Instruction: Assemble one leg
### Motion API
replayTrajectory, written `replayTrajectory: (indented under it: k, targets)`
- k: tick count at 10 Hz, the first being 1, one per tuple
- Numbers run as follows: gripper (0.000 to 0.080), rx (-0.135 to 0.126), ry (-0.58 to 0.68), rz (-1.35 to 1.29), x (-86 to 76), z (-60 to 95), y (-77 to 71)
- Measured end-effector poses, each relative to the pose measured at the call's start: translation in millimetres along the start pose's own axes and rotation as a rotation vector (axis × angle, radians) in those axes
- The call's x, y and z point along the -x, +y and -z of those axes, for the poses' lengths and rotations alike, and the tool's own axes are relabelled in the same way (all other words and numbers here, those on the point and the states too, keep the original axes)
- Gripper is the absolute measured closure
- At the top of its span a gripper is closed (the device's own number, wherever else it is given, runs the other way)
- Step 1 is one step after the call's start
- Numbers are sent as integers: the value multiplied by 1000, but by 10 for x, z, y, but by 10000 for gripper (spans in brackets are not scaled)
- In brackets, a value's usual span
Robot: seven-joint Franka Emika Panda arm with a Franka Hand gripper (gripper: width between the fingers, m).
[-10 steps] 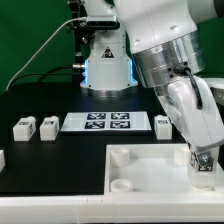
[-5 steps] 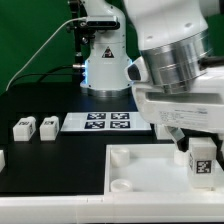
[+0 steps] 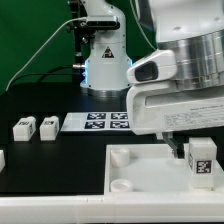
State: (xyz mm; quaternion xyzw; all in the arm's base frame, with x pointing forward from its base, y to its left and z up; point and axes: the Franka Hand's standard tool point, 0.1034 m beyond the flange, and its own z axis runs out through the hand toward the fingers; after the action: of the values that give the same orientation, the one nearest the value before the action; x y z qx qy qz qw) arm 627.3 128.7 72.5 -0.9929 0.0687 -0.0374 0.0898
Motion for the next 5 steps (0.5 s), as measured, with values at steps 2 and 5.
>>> replayTrajectory:
  k: [2,5]
  targets:
    - [150,2,1,139,-26,-7,9]
    - [404,0,0,68,-22,-11,0]
